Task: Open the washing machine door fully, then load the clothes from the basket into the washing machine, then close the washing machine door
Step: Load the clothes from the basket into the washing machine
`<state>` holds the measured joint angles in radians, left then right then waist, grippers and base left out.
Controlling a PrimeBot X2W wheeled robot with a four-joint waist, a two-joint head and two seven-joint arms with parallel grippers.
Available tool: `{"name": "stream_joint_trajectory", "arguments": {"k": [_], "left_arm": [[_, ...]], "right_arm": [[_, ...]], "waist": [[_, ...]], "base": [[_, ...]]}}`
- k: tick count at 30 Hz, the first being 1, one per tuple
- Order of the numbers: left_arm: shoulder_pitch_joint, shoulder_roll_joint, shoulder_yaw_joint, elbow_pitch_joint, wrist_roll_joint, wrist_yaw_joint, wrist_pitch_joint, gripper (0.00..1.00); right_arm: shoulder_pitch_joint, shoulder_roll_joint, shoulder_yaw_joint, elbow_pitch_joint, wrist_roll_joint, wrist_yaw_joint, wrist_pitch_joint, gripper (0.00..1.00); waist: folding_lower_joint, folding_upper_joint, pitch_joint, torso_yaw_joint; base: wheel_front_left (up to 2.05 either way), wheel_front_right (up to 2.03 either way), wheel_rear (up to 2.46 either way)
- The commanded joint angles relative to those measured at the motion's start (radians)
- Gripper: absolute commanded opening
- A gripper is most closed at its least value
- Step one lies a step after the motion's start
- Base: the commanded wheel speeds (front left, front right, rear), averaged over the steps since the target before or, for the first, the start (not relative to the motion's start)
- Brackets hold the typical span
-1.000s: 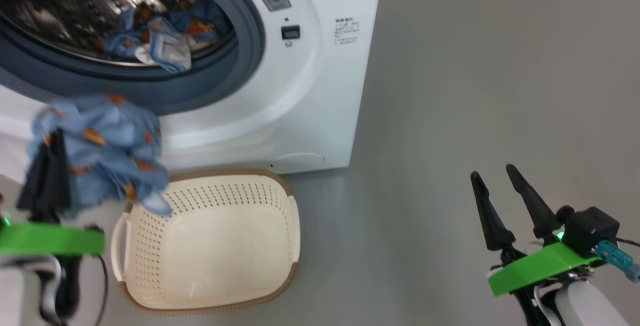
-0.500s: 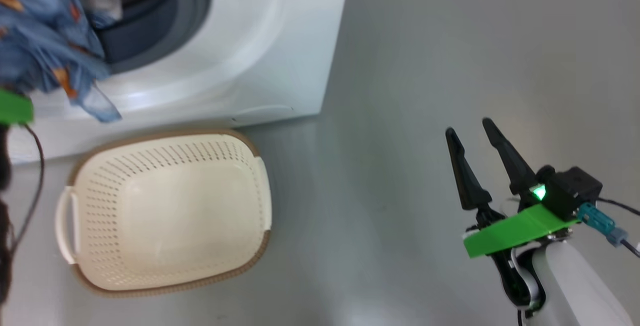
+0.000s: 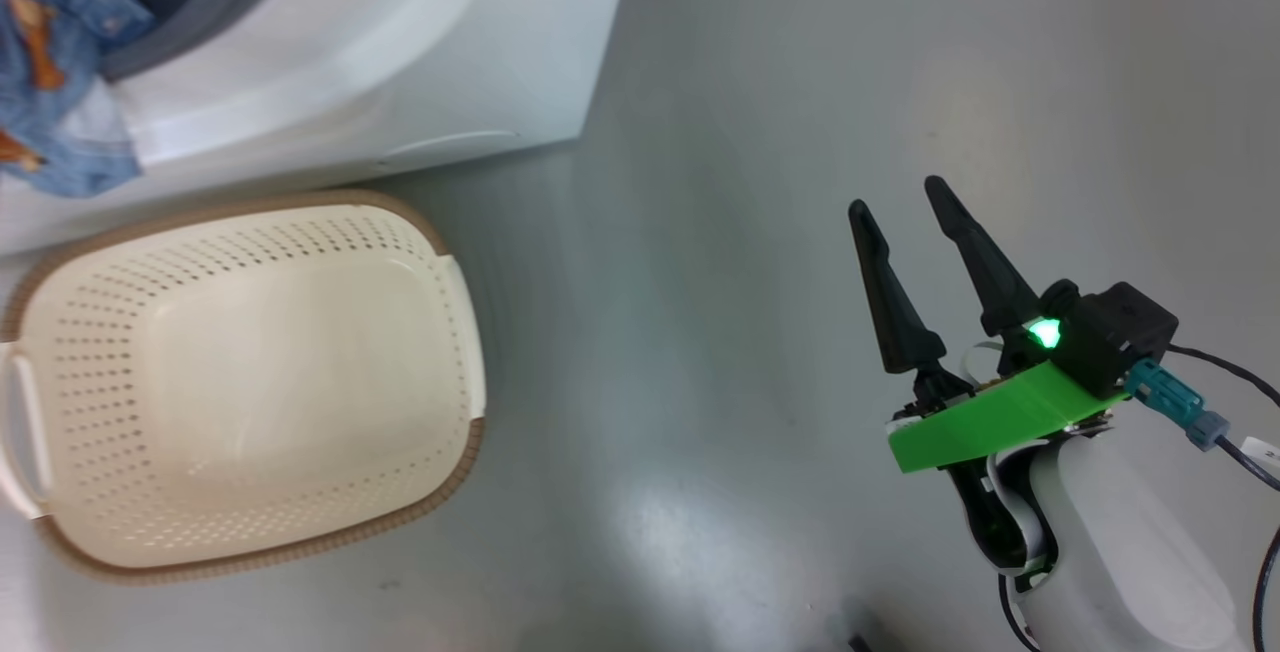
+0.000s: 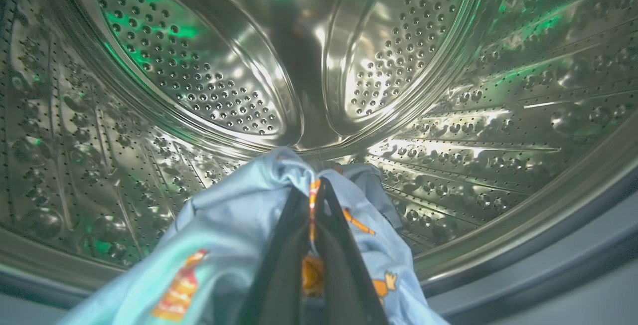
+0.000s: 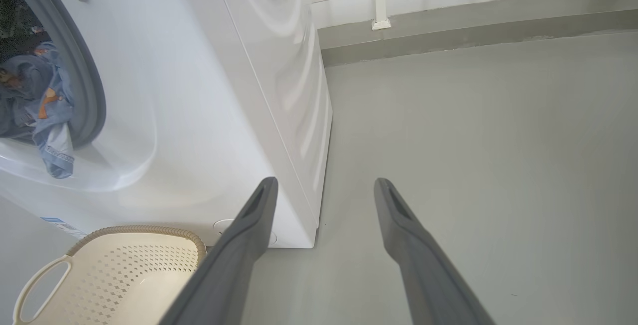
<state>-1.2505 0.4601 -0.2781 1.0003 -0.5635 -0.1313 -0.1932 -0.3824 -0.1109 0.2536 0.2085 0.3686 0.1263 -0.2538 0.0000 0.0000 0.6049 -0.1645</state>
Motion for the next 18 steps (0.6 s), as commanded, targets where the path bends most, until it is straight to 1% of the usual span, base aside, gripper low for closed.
{"name": "stream_joint_trajectory", "arguments": {"k": [1, 6, 12, 15, 18], "left_arm": [[-0.046, 0.066, 0.001, 0.012, -0.004, 0.001, 0.004, 0.0], [-0.11, 0.083, -0.029, 0.068, -0.012, 0.001, 0.007, 0.0], [-0.198, 0.114, -0.055, 0.08, 0.0, 0.001, -0.054, 0.0], [-0.234, 0.131, -0.043, 0.034, 0.018, 0.002, -0.067, 0.0], [-0.237, 0.15, 0.023, -0.099, 0.058, 0.018, -0.068, 0.0]], "right_arm": [[-0.001, 0.006, 0.025, -0.025, -0.006, 0.004, -0.008, 1.0], [-0.009, 0.013, 0.034, -0.029, -0.007, 0.004, -0.008, 1.0], [-0.009, 0.021, 0.031, -0.035, -0.009, 0.004, -0.008, 1.0], [-0.009, 0.023, 0.028, -0.038, -0.011, 0.004, -0.008, 1.0], [-0.016, 0.026, 0.027, -0.041, -0.014, 0.004, -0.008, 1.0]], "waist": [[0.0, 0.0, 0.036, -0.032], [0.0, 0.0, 0.059, -0.05], [0.0, 0.0, 0.086, -0.064], [0.0, 0.0, 0.098, -0.064], [0.0, 0.0, 0.114, -0.063]], "base": [[0.0, 0.0, 0.0], [0.0, 0.0, 0.0], [0.0, 0.0, 0.0], [0.0, 0.0, 0.0], [0.0, 0.0, 0.0]]}}
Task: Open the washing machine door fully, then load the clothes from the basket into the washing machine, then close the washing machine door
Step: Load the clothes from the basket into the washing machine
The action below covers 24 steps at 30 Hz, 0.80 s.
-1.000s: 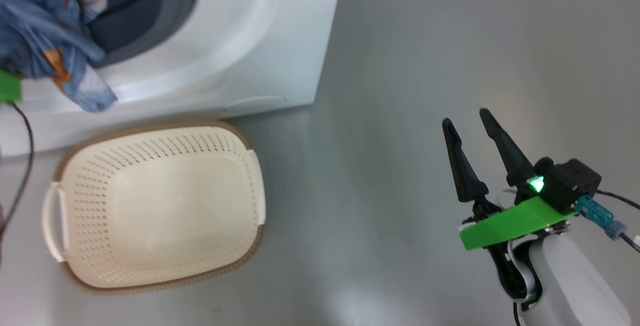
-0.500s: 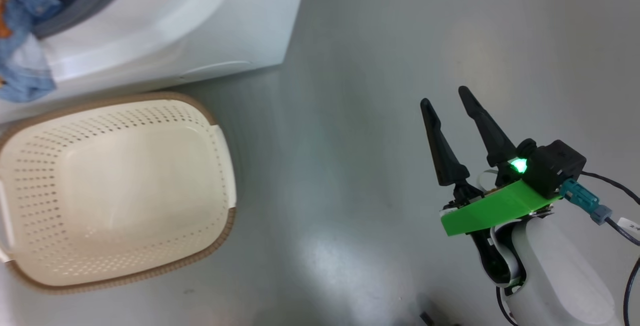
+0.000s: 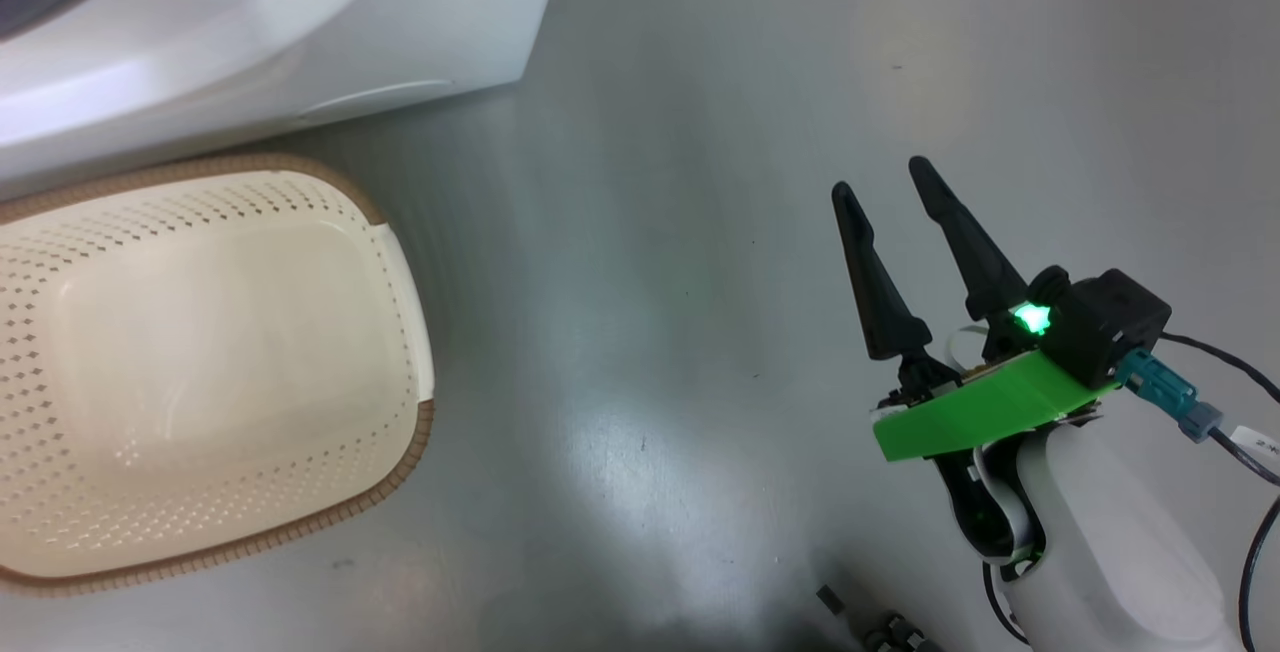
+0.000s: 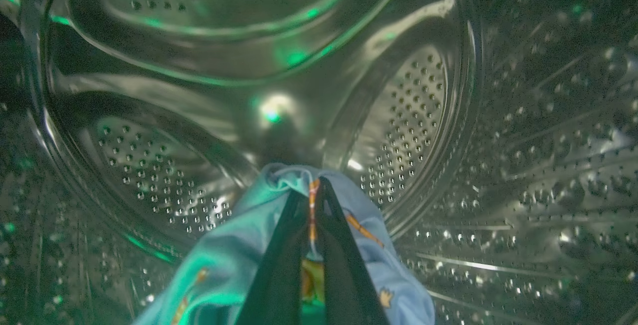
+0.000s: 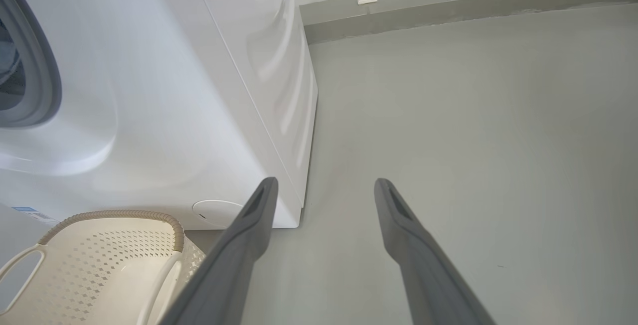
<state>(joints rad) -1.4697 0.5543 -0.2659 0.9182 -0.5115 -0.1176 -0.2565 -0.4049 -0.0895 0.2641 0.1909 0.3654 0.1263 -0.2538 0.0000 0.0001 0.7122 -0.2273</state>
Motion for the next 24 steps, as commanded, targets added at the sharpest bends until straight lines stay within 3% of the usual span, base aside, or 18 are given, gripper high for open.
{"name": "stream_joint_trajectory", "arguments": {"k": [1, 4, 7, 8, 9, 10, 24], "left_arm": [[-0.007, 0.058, 0.037, -0.058, 0.021, 0.009, -0.005, 0.0], [0.039, 0.049, 0.102, -0.137, 0.067, 0.008, -0.005, 0.0], [0.085, 0.028, 0.122, -0.116, 0.093, 0.001, -0.005, 0.0], [0.1, 0.014, 0.125, -0.08, 0.083, -0.002, -0.005, 0.13], [0.108, 0.009, 0.108, -0.049, 0.093, -0.006, -0.005, 0.5], [0.109, 0.007, 0.099, -0.024, 0.099, -0.007, -0.005, 1.0], [0.094, -0.031, -0.027, 0.186, 0.006, -0.013, 0.037, 1.0]], "right_arm": [[0.003, 0.006, 0.017, -0.023, -0.012, 0.004, -0.008, 1.0], [-0.006, 0.009, 0.022, -0.023, -0.013, 0.004, -0.008, 1.0], [-0.009, 0.01, 0.026, -0.021, -0.013, 0.004, -0.008, 1.0], [-0.009, 0.011, 0.027, -0.02, -0.013, 0.004, -0.008, 1.0], [-0.008, 0.011, 0.028, -0.019, -0.012, 0.004, -0.008, 1.0], [-0.008, 0.011, 0.029, -0.018, -0.012, 0.004, -0.008, 1.0], [-0.001, 0.002, 0.03, -0.012, -0.01, 0.004, -0.008, 1.0]], "waist": [[0.0, -0.0001, 0.01, 0.0], [0.0, -0.0001, 0.015, 0.001], [0.0, -0.0001, 0.013, 0.004], [0.0, -0.0001, 0.011, 0.005], [0.0, -0.0001, 0.009, 0.006], [0.0, -0.0001, 0.007, 0.007], [0.0, -0.0001, -0.03, 0.023]], "base": [[0.0, 0.0, 0.0], [0.0, 0.0, 0.0], [0.0, 0.0, 0.0], [0.0, 0.0, 0.0], [0.0, 0.0, 0.0], [0.0, 0.0, 0.0], [0.0, 0.0, 0.0]]}}
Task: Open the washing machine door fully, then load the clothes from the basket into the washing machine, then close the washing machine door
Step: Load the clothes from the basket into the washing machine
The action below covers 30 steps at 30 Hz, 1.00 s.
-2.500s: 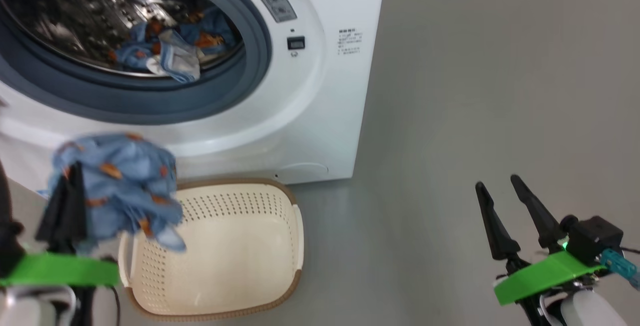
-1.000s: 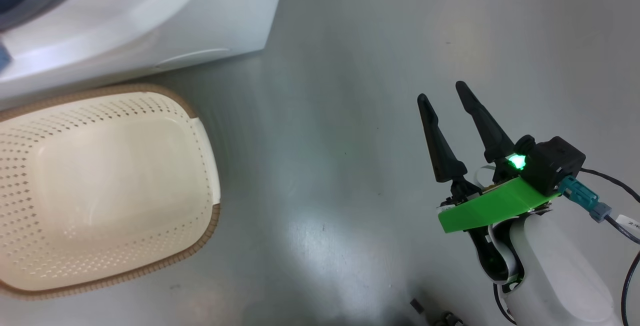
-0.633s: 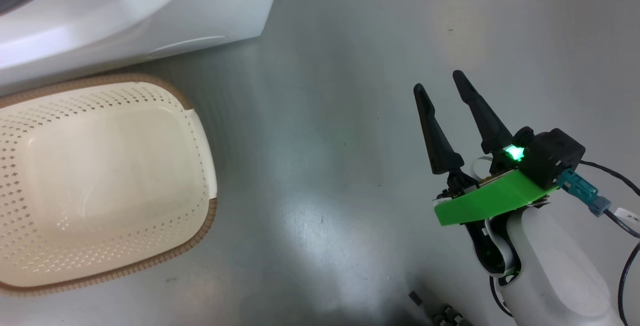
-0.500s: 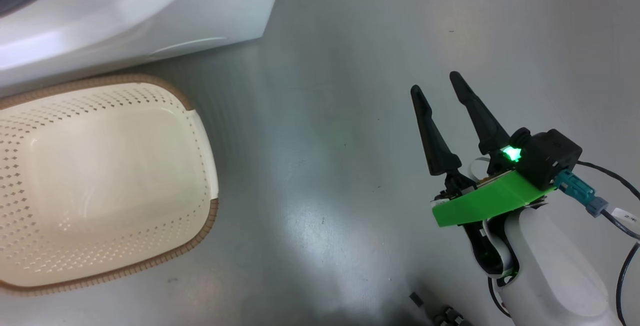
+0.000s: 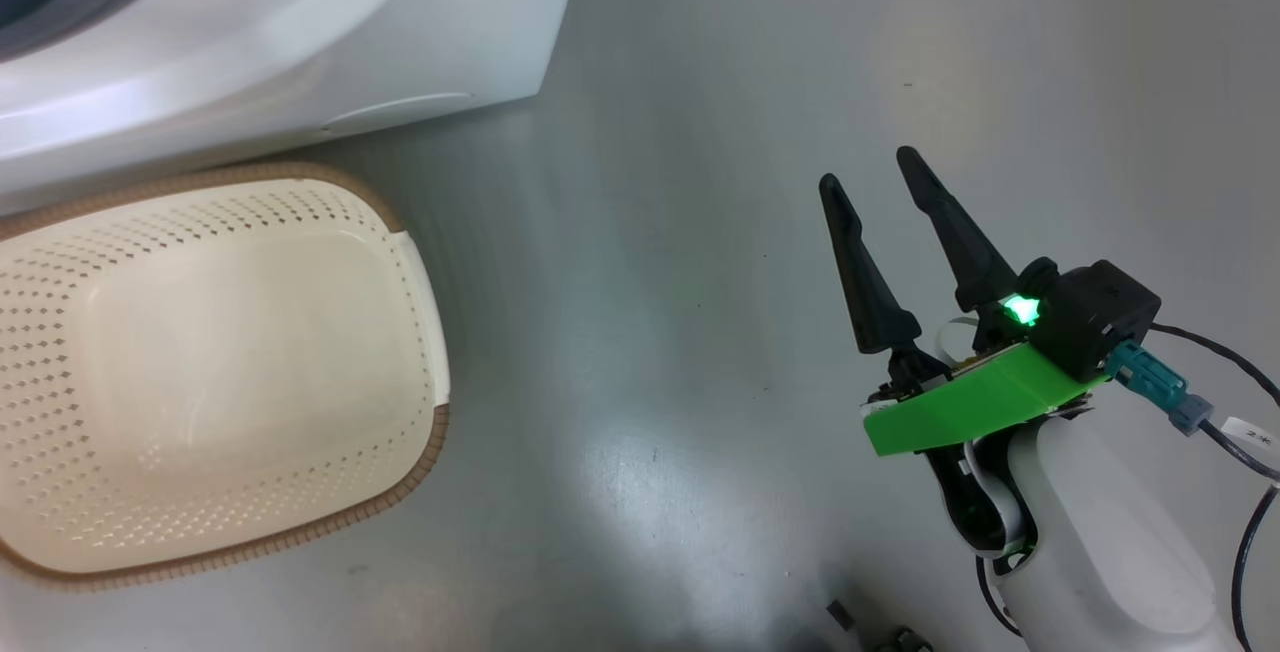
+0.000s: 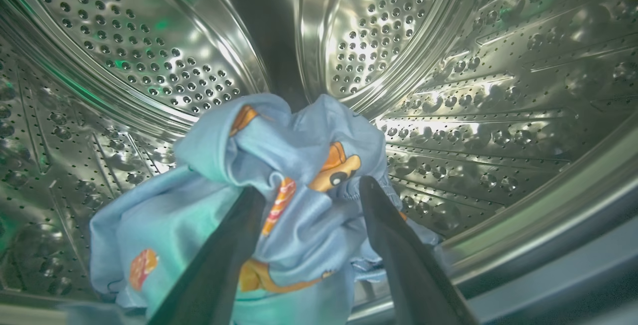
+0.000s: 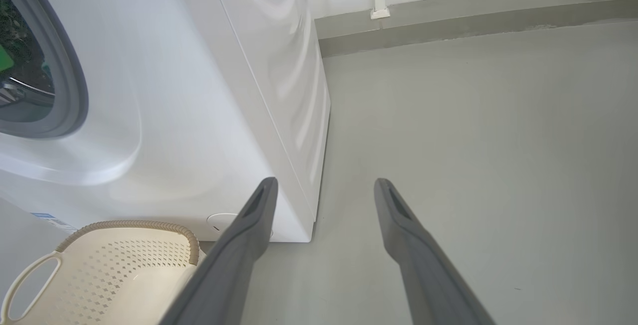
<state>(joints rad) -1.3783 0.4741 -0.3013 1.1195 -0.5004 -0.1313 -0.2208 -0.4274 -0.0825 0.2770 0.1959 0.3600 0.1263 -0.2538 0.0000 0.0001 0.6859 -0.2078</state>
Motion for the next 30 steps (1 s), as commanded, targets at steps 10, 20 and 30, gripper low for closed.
{"name": "stream_joint_trajectory", "arguments": {"k": [10, 20, 30], "left_arm": [[0.051, 0.044, -0.052, -0.022, -0.088, 0.001, -0.035, 1.0], [0.274, 0.032, 0.092, -0.24, -0.079, 0.001, -0.041, 1.0], [0.544, -0.06, 0.245, -0.422, 0.035, 0.001, -0.041, 1.0]], "right_arm": [[0.023, -0.025, 0.013, -0.012, -0.003, 0.004, -0.008, 1.0], [0.035, -0.056, 0.006, -0.004, 0.003, 0.004, -0.008, 1.0], [0.072, -0.103, -0.005, 0.015, 0.016, 0.004, -0.008, 1.0]], "waist": [[0.0, -0.0001, -0.048, 0.023], [0.0, -0.0001, -0.141, 0.051], [0.0, -0.0001, -0.26, 0.091]], "base": [[0.0, 0.0, 0.0], [0.0, 0.0, 0.0], [0.0, 0.0, 0.0]]}}
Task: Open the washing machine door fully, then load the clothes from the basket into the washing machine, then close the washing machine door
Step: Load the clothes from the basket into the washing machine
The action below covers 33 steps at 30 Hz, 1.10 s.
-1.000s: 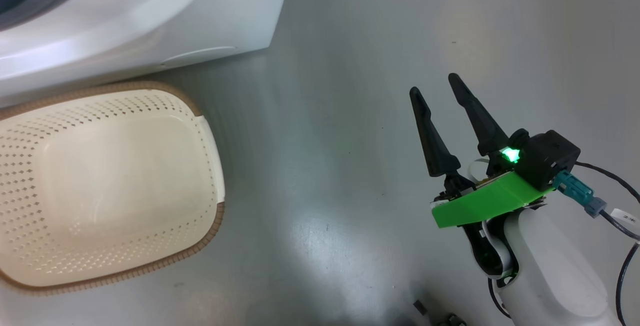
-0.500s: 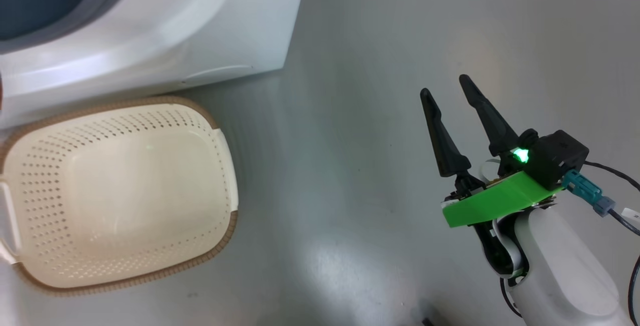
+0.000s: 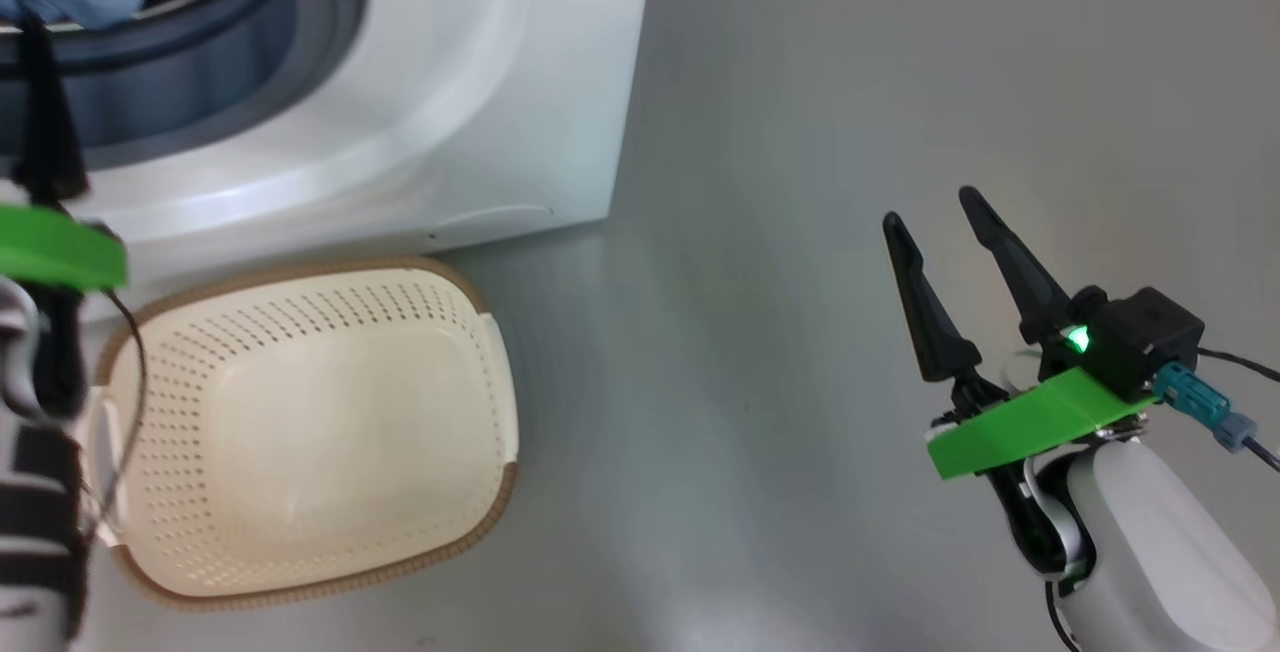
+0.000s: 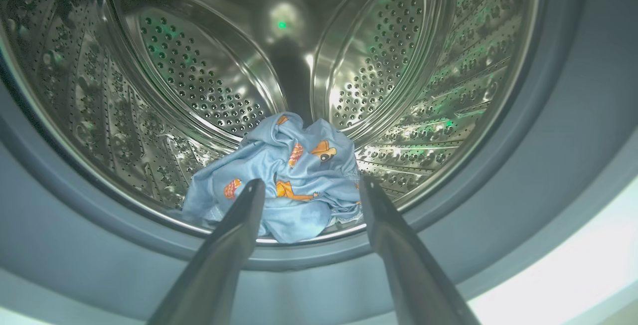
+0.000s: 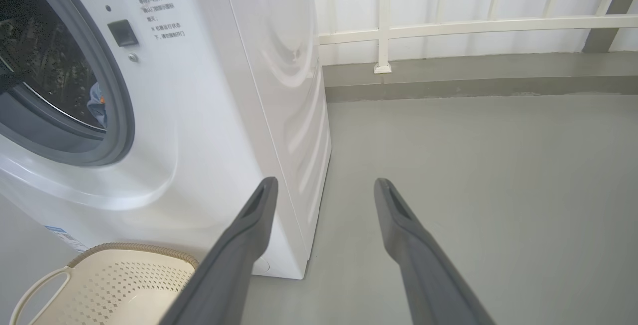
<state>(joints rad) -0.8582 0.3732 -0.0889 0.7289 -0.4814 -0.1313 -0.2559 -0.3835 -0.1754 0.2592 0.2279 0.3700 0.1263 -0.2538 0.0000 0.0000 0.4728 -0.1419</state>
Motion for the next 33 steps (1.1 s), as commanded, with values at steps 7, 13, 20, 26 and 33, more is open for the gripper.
{"name": "stream_joint_trajectory", "arguments": {"k": [7, 13, 20, 26, 33], "left_arm": [[0.177, -0.026, 0.095, -0.117, 0.08, 0.001, -0.006, 1.0], [0.316, -0.067, 0.135, -0.173, 0.115, 0.001, -0.006, 1.0], [0.441, -0.091, 0.149, -0.215, 0.132, 0.001, -0.006, 1.0], [0.545, -0.108, 0.156, -0.255, 0.141, 0.001, -0.006, 1.0], [0.653, -0.131, 0.173, -0.304, 0.151, 0.001, -0.006, 1.0]], "right_arm": [[0.073, -0.045, 0.008, -0.005, 0.019, 0.004, -0.008, 1.0], [0.122, -0.069, 0.003, 0.003, 0.034, 0.004, -0.008, 1.0], [0.173, -0.093, -0.003, 0.003, 0.049, 0.004, -0.008, 1.0], [0.229, -0.11, -0.013, 0.001, 0.061, 0.004, -0.008, 1.0], [0.292, -0.121, -0.027, -0.005, 0.073, 0.004, -0.008, 1.0]], "waist": [[0.0, 0.0, -0.134, 0.057], [0.0, 0.0, -0.208, 0.078], [0.0, 0.0, -0.274, 0.095], [0.0, 0.0, -0.335, 0.106], [0.0, 0.0, -0.395, 0.113]], "base": [[0.0, 0.0, 0.0], [0.0, 0.0, 0.0], [0.0, 0.0, 0.0], [0.0, 0.0, 0.0], [0.0, 0.0, 0.0]]}}
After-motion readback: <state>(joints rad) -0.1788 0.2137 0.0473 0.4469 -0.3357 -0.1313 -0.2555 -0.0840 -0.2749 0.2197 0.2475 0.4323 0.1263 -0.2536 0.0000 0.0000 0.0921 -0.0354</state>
